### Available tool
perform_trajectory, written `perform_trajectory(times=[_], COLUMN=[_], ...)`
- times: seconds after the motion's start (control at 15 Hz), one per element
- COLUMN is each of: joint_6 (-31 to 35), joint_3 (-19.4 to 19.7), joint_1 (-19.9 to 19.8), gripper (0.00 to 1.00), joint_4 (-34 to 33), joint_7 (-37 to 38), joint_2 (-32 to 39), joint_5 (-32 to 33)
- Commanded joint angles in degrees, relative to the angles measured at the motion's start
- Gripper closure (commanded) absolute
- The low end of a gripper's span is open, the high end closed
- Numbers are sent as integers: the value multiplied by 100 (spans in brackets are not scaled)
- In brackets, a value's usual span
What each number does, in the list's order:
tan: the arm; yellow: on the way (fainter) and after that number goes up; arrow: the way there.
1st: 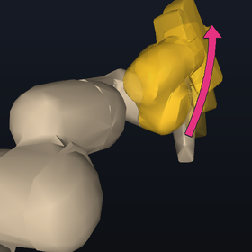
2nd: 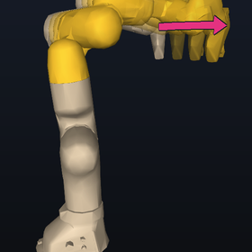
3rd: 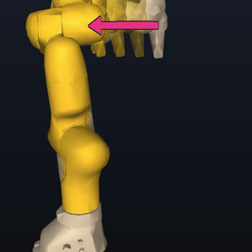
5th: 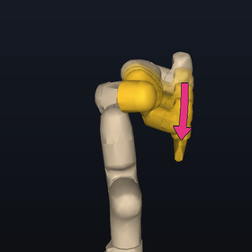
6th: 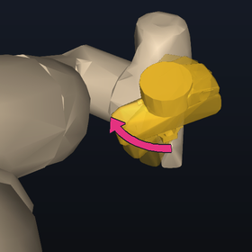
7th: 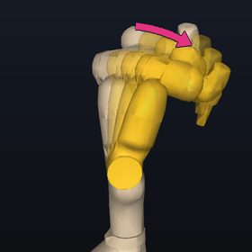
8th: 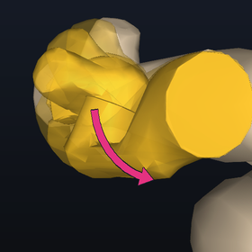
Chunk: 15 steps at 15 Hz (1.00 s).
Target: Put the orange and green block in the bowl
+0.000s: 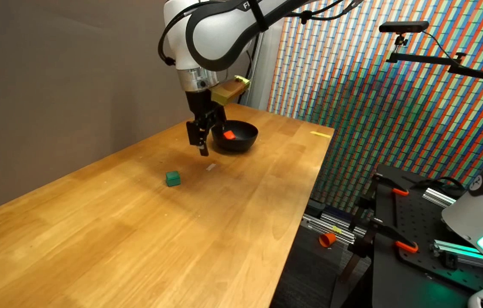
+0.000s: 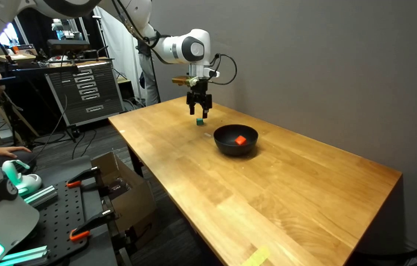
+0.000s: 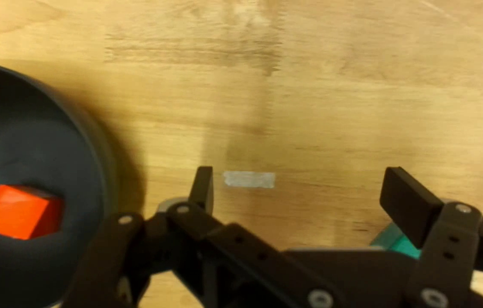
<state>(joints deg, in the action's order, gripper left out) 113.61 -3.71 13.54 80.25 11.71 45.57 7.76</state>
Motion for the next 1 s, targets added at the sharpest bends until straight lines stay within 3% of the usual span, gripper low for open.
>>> perform_trajectory(times=[0.0,0.53,0.93], joint_6=[-134,-358,-446], joint_3=[-299,-736,-436], joint_1=[-14,94,396], gripper=[0,0,0], joint_4=[-561,-1546,-2391], joint_7=[-632,-2321,-3271], joint_2=[452,1335,1852], joint_5=[-316,-235,444])
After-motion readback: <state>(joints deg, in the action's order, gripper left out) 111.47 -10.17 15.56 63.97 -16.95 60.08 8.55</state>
